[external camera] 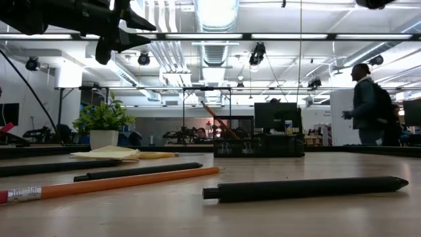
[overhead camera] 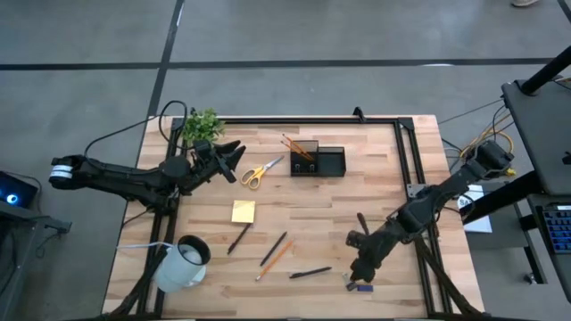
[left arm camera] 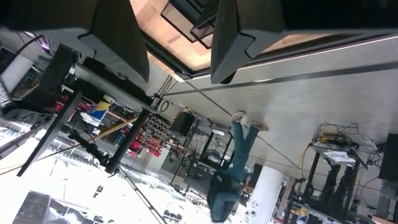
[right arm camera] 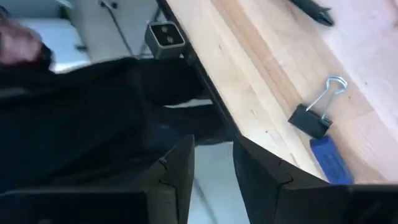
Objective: Pick and place office supplies into organizer
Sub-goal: Put the binder clip into the desk organizer
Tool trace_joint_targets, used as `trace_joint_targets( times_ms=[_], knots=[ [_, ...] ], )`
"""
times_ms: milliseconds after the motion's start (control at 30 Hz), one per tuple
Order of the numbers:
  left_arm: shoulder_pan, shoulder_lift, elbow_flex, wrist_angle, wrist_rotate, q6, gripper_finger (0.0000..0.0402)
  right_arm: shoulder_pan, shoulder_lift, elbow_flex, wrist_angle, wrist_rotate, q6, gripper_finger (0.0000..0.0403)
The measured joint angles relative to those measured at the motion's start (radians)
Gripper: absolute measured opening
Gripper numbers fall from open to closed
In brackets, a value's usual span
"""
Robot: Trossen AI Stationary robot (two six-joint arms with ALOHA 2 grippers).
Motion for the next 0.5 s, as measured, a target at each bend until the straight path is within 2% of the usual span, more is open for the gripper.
trace_joint_targets(
  times_ms=[200, 300, 400, 500],
  knots=[
    [0.0, 0.0, 0.0, 0.001, 0.0, 0.0, 0.0157, 0.002, 0.171, 0.234, -0.365, 0.021, -0.225, 0.0097],
    [0.0, 0.0, 0.0, 0.001, 0.0, 0.0, 0.0157, 0.002, 0.254, 0.317, -0.475, 0.05, -0.325, 0.0103],
    [0.0, 0.0, 0.0, 0.002, 0.0, -0.002, 0.0157, 0.0, 0.321, 0.364, -0.507, 0.062, -0.359, 0.0117],
    [0.0, 0.0, 0.0, 0.002, 0.0, -0.003, 0.0157, -0.009, 0.366, 0.385, -0.507, 0.062, -0.315, 0.014]
  ],
)
